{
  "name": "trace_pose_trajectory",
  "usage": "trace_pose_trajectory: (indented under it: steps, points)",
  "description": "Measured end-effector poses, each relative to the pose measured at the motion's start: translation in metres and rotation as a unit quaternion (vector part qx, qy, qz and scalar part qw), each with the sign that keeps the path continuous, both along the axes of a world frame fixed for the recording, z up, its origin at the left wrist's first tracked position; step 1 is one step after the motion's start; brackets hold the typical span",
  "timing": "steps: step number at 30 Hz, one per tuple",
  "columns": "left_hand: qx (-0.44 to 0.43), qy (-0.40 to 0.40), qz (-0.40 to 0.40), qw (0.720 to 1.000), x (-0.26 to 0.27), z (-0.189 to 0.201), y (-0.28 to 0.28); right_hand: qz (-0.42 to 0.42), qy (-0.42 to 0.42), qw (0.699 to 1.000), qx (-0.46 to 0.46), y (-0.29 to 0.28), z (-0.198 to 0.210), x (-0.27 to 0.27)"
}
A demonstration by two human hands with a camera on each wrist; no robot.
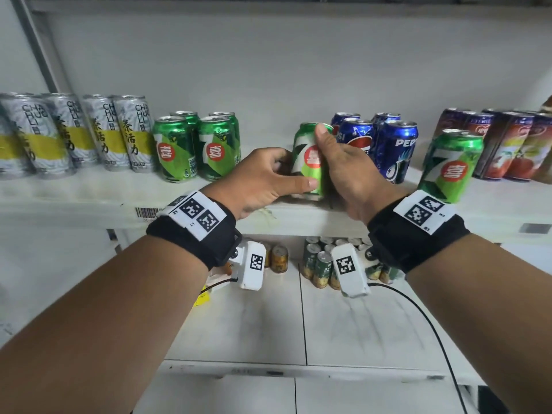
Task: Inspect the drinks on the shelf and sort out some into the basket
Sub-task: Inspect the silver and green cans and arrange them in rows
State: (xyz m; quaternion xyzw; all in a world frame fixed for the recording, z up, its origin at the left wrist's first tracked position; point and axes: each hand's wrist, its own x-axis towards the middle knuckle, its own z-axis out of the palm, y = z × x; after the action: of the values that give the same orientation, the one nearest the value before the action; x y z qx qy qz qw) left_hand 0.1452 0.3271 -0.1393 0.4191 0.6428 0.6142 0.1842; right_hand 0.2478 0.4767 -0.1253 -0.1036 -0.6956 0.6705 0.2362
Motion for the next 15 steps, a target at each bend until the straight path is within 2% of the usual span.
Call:
trace_pose_trajectory:
  steps: [5,8,11,15]
  points:
    - [0.011,-0.063,-0.015,0.998,-0.002,0.004,-0.001,0.006,-0.020,1.000,-0.015,-0.001,0.006,-0.008]
    - [0.030,-0.080,-0.011,0.996,-0.006,0.001,-0.002,0.025,0.000,1.000,-0.018,-0.004,0.000,-0.006]
    - [0.039,-0.037,0.009,0.999,-0.006,-0.001,-0.002,0.050,0.054,0.997,-0.008,0.001,-0.006,0.000]
    - [0.035,0.066,0.052,0.996,-0.006,-0.002,-0.002,0.085,0.115,0.989,0.045,0.008,-0.013,0.001]
